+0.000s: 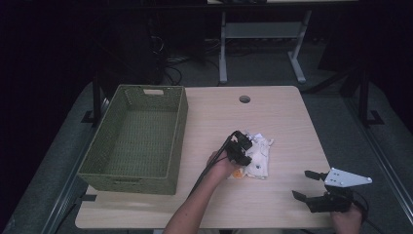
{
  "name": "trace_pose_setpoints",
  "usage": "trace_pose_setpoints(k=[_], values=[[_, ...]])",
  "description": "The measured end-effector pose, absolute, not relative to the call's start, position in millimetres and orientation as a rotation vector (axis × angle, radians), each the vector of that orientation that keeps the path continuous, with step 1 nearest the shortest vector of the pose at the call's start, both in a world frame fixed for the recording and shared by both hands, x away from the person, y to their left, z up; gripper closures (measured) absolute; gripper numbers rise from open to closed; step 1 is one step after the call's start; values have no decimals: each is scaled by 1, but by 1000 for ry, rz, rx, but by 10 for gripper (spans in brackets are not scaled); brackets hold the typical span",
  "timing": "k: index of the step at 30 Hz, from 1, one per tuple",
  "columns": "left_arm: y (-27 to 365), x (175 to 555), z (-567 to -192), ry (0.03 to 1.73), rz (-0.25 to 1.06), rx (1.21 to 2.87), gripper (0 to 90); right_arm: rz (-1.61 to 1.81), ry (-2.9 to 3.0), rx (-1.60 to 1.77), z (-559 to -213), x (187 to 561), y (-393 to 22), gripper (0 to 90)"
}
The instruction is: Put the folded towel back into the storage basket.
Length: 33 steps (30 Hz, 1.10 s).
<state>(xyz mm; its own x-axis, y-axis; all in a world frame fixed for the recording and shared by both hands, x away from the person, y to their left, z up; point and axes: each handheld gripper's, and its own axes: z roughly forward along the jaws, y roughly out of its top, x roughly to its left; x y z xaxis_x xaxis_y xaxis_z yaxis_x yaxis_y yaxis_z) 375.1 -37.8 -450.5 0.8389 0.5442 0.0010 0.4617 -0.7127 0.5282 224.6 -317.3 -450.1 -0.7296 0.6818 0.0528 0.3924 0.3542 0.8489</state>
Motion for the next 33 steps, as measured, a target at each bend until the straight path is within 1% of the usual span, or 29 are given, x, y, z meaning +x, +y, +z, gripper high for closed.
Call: trace_pose_setpoints(k=[2, 5, 6, 11, 13, 14, 15, 21, 22, 28, 29, 31, 33], values=[[-36, 375, -450, 744, 214, 2497, 716, 1321, 2309, 949, -450, 224, -317, 135], [-33, 375, -449, 741, 215, 2508, 778, 1320, 2310, 950, -450, 225, -317, 135], [-32, 375, -449, 745, 215, 2506, 784, 1320, 2311, 949, -450, 225, -317, 135], [-26, 375, -449, 781, 188, 2478, 801, 1315, 2314, 943, -450, 225, -317, 135], [-21, 376, -449, 801, 136, 2453, 807, 1319, 2310, 943, -450, 225, -318, 135], [-21, 376, -449, 801, 136, 2453, 810, 1319, 2310, 943, -450, 225, -318, 135], [-15, 376, -449, 821, 96, 2432, 812, 1319, 2308, 952, -450, 225, -319, 135], [-1, 374, -445, 833, 24, 2355, 817, 1322, 2301, 954, -450, 224, -319, 135], [1, 373, -443, 841, 12, 2325, 818, 1324, 2301, 955, -450, 224, -319, 135], [9, 368, -429, 831, -27, 2270, 817, 1326, 2293, 955, -450, 224, -320, 135], [14, 365, -422, 822, -46, 2232, 818, 1329, 2286, 956, -449, 223, -320, 135], [17, 364, -417, 824, -66, 2201, 817, 1330, 2284, 960, -449, 222, -321, 135], [21, 362, -412, 830, -113, 2156, 817, 1336, 2276, 967, -449, 221, -321, 135]])
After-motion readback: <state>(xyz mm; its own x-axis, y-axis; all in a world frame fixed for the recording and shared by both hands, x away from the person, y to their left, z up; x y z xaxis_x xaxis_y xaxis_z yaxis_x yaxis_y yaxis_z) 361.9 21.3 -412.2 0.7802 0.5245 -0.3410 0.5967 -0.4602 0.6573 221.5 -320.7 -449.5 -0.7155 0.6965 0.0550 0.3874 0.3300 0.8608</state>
